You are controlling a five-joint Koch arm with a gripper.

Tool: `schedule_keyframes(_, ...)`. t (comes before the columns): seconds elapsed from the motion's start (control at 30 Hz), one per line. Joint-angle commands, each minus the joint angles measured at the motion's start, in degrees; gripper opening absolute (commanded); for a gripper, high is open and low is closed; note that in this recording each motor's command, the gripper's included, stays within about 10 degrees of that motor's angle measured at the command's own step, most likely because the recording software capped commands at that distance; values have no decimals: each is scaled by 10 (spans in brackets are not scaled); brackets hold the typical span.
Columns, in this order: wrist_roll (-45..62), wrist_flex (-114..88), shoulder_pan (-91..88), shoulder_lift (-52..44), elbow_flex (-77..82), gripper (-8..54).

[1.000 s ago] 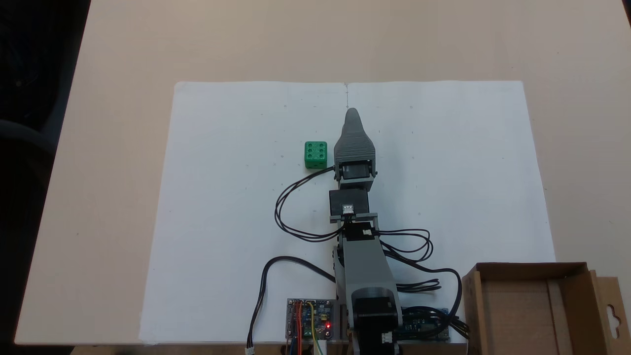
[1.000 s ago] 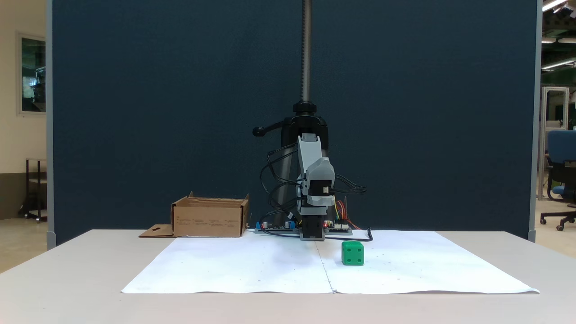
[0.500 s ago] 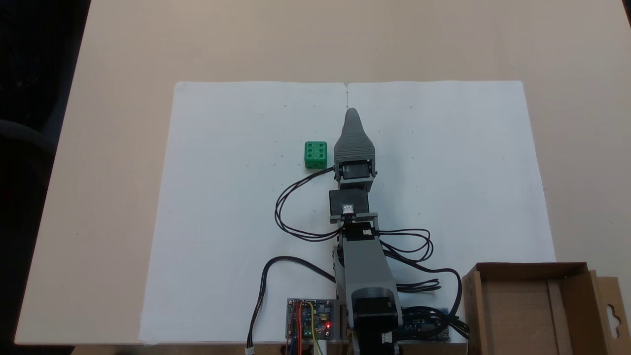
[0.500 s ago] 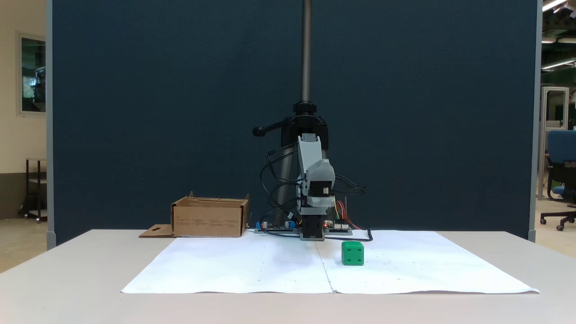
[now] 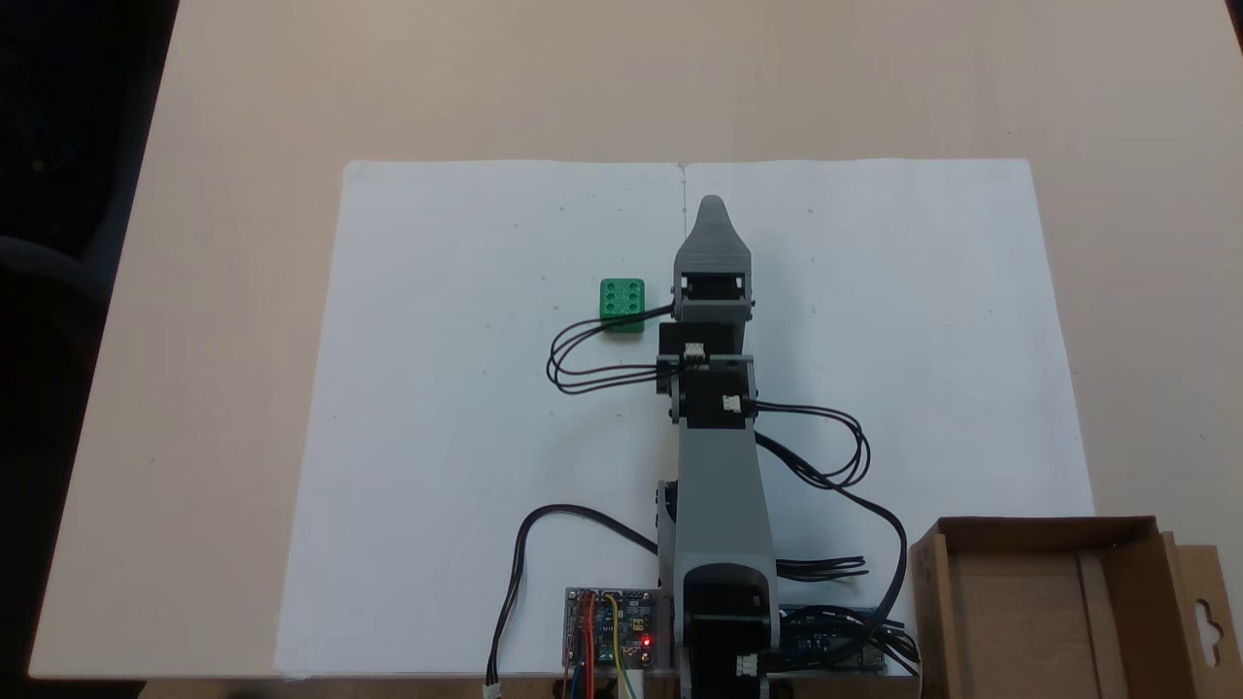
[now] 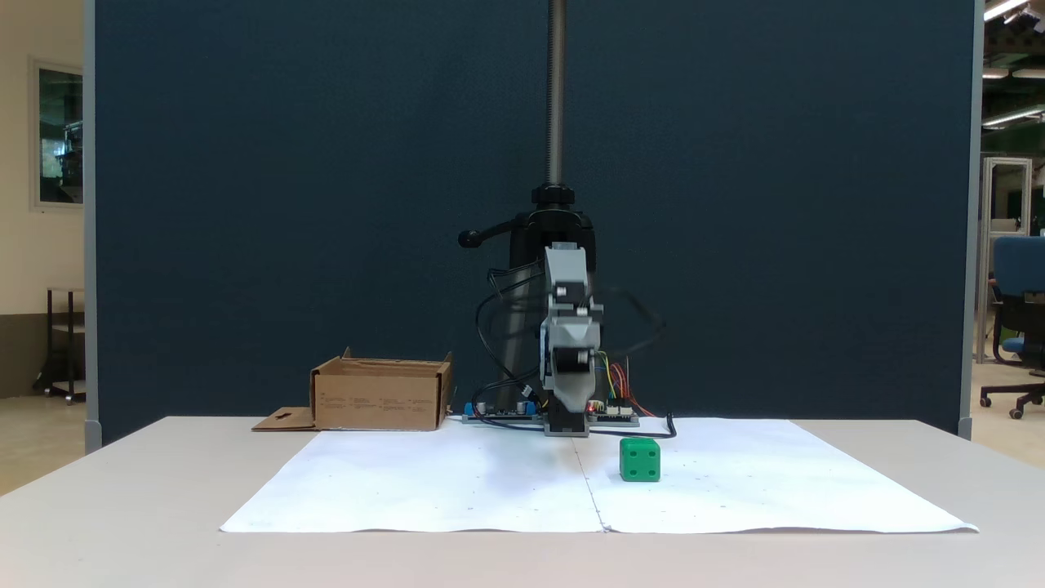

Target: Grasp a green dice and put it in the bin.

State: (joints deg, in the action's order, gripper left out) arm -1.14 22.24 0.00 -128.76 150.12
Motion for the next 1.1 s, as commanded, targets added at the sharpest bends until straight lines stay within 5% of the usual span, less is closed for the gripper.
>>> schedule_keyframes(0.0,30,-89,5,-70,-50,417)
schedule_keyframes(0.3,30,-399,-54,-61,-144,417)
schedule_keyframes(0.53,17,-605,-86,35,-235,416)
schedule_keyframes(1.07,-159,-756,-120,242,-451,416)
